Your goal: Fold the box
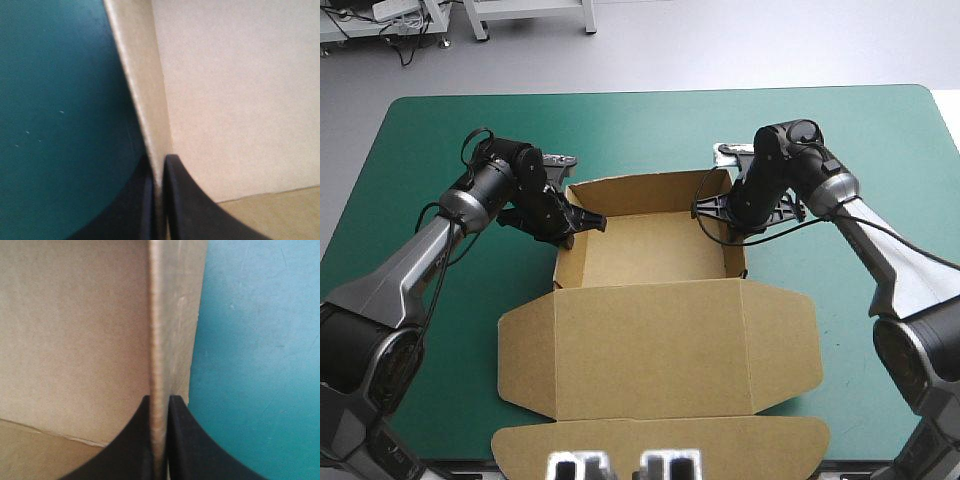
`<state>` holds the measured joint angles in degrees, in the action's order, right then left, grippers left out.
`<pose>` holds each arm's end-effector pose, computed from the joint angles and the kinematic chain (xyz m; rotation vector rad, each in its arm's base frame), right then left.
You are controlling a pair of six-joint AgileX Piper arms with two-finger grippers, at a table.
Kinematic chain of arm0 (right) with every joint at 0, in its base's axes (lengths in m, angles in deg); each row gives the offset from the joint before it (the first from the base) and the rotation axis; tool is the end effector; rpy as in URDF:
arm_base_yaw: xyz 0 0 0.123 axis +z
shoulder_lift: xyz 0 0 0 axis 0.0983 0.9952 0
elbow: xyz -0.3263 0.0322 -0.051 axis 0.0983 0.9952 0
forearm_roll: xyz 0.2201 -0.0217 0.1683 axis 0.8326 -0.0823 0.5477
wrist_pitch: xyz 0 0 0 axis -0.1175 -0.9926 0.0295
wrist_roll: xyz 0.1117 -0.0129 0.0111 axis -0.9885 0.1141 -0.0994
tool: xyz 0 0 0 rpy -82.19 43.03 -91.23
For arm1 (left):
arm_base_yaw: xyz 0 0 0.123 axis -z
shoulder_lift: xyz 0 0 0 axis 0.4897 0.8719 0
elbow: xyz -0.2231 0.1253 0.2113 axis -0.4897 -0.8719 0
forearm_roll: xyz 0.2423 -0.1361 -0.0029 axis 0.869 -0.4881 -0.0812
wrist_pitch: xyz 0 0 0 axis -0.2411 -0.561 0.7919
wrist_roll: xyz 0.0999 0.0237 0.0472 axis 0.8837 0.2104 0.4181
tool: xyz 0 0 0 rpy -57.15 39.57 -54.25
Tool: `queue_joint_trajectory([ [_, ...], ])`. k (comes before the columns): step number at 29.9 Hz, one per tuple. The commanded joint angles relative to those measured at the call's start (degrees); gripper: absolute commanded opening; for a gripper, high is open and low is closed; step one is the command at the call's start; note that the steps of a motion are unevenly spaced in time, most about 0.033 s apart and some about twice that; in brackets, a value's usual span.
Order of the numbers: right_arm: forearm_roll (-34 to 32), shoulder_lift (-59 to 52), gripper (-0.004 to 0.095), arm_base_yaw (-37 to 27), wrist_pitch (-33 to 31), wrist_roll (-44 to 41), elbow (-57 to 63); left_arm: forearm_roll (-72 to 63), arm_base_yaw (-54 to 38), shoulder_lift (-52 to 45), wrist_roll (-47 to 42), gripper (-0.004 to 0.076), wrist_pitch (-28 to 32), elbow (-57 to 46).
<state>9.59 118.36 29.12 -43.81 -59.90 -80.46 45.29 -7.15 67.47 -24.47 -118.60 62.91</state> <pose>0.3760 0.1787 0.3240 -0.1803 2.9336 0.2997 0.3649 -0.1631 0.3061 0.2795 2.9311 -0.2669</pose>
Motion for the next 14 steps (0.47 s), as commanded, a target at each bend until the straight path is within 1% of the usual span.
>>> queue_joint_trajectory([
  [1,7.05,-0.51,-0.0001,0.16,1.23,0.97,-1.94,-1.86,1.04,-0.92,-0.5,-0.001,3.48,1.27],
  [7,6.36,3.46,-0.0001,0.16,3.33,2.6,-1.94,-2.56,1.04,0.95,-0.62,-0.001,5.31,1.37],
  [11,6.23,3.92,-0.0001,0.16,6.4,3.26,-1.94,-3.7,1.04,2.16,-0.78,-0.001,5.31,1.37],
  [14,5.76,4.02,-0.0001,0.16,6.83,5.47,-1.94,-4.05,1.04,2.82,-0.78,-0.001,5.53,1.37],
])
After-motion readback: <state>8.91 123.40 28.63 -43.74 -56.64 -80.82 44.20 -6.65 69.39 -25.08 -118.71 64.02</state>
